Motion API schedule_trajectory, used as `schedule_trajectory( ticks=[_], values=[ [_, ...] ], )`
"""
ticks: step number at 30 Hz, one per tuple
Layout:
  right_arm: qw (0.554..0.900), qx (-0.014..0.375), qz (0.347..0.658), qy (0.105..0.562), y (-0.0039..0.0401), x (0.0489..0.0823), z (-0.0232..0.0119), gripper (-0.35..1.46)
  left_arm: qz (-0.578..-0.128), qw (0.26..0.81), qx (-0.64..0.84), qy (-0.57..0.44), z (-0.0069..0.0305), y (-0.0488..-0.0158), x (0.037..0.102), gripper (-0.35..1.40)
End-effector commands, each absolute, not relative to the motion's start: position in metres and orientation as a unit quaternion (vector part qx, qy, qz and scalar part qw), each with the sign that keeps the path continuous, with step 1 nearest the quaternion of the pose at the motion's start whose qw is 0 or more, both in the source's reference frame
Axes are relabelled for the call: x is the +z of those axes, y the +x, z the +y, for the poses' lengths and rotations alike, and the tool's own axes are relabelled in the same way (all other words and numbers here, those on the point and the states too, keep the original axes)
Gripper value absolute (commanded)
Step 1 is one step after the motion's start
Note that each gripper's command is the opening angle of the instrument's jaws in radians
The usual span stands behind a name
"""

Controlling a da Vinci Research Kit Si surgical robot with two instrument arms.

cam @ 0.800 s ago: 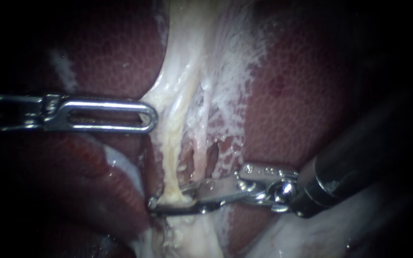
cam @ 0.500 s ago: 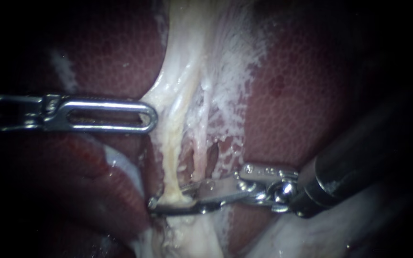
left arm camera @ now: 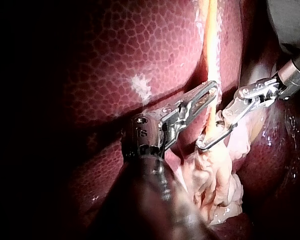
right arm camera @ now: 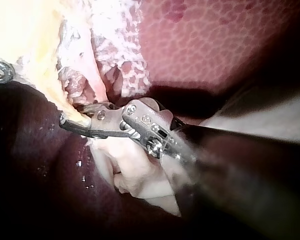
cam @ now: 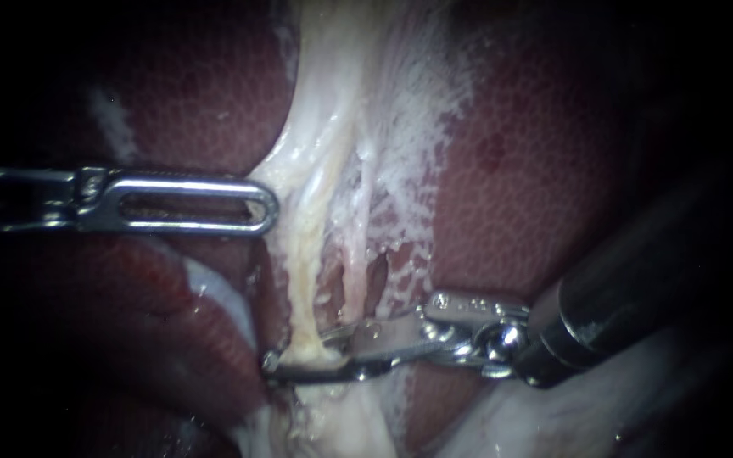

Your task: Going back first clip left tube

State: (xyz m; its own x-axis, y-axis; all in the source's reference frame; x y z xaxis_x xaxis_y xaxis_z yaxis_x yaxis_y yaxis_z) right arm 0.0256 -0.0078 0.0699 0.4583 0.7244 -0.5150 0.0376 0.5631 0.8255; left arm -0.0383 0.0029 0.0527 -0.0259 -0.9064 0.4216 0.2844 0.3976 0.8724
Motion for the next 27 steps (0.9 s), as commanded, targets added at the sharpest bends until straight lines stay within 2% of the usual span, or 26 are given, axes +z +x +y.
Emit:
schedule_trajectory(
  ticks=[1, 3, 5, 9, 27],
  values=[
    [0.750, 0.225, 0.469, 0.408, 0.0256, 0.0700, -0.0077, 0.06, -0.542, 0.636, -0.468, 0.287, 0.0028, -0.0383, 0.0527, -0.35],
    [0.754, 0.206, 0.479, 0.398, 0.0256, 0.0700, -0.0077, 0.26, -0.542, 0.636, -0.468, 0.287, 0.0028, -0.0383, 0.0527, -0.35],
    [0.755, 0.206, 0.478, 0.398, 0.0257, 0.0700, -0.0076, 0.39, -0.542, 0.636, -0.468, 0.287, 0.0028, -0.0383, 0.0527, -0.35],
    [0.753, 0.193, 0.493, 0.390, 0.0257, 0.0699, -0.0075, 0.50, -0.542, 0.636, -0.468, 0.287, 0.0028, -0.0383, 0.0527, -0.35],
    [0.759, 0.145, 0.525, 0.358, 0.0276, 0.0700, -0.0078, 0.58, -0.542, 0.636, -0.468, 0.287, 0.0028, -0.0384, 0.0528, -0.35]
  ],
)
